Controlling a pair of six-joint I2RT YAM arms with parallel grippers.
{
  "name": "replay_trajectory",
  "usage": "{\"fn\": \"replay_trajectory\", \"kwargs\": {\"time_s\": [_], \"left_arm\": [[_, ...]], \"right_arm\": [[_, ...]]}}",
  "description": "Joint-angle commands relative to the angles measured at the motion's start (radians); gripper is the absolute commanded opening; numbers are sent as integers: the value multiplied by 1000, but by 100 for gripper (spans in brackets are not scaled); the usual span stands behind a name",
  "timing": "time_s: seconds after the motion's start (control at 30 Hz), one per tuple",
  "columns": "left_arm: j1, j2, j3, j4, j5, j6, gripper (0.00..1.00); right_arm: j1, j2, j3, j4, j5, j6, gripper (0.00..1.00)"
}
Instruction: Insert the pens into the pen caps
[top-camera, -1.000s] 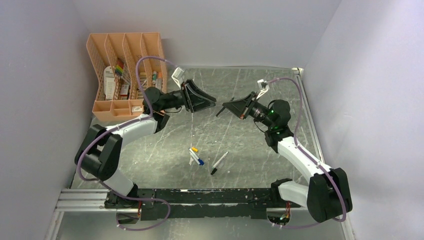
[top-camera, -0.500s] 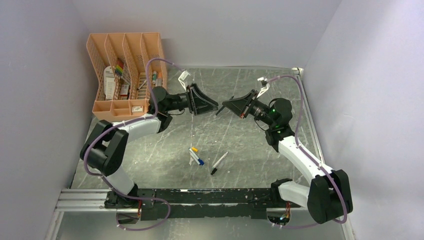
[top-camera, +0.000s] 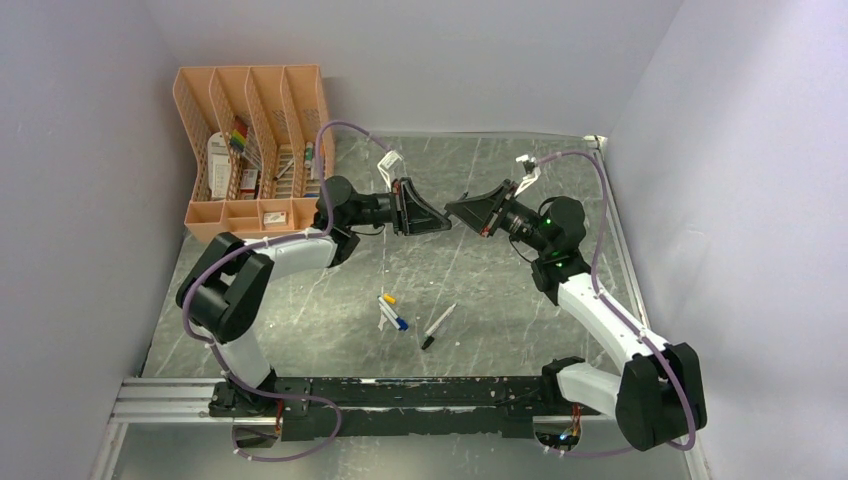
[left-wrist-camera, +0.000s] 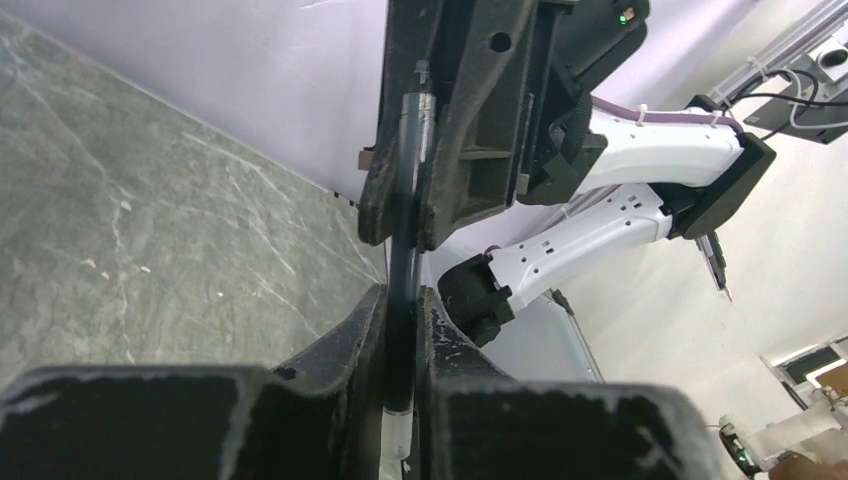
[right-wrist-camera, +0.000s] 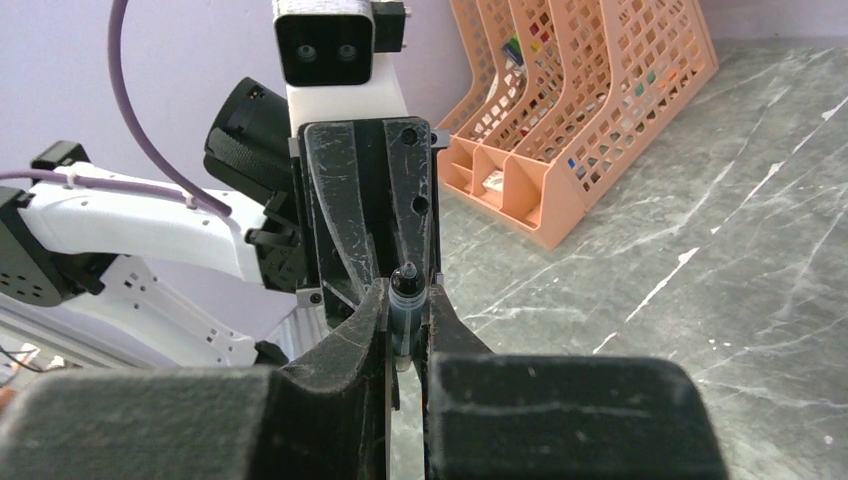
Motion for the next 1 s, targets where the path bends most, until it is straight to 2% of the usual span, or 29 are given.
{"fn": "replay_trajectory", "kwargs": {"time_s": [0.0, 0.03, 0.13, 0.23, 0.27, 0.33, 0.43, 0.5, 0.53, 0.6, 0.7, 0.77, 0.87, 0.97], "left_arm": [[-6, -9, 15, 98, 3, -19, 10], [-5, -9, 14, 116, 8, -26, 7], [-5, -2, 16, 152, 21, -38, 7], [9, -6, 2, 143, 12, -7, 7], [21, -11, -9, 138, 5, 9, 7], [52, -30, -48, 132, -13, 47, 7], [90, -77, -91, 69, -38, 159, 7], [92, -116, -93, -49, -58, 288, 7], [88, -133, -88, -117, -67, 352, 7], [83, -153, -81, -202, -74, 445, 7], [82, -185, -100, -282, -139, 571, 7], [81, -210, -130, -303, -193, 632, 7], [76, -245, -169, -330, -291, 721, 7], [70, -276, -195, -359, -378, 771, 7]], "right_arm": [[6, -26, 24, -28, 9, -30, 0], [5, -26, 23, -36, 12, -34, 0], [6, -32, 14, -56, 38, -39, 0], [5, -59, -1, -94, 102, -55, 40], [5, -73, -2, -122, 132, -70, 48], [5, -106, 2, -210, 224, -121, 53], [6, -140, 10, -389, 323, -188, 53], [6, -153, -2, -448, 333, -218, 52], [5, -160, -15, -460, 329, -222, 48], [7, -163, -40, -480, 322, -211, 30], [25, -142, -45, -568, 320, -195, 19], [95, -141, -41, -655, 431, -213, 9], [265, -120, 5, -839, 684, -234, 10], [370, -102, 19, -968, 829, -176, 24]]}}
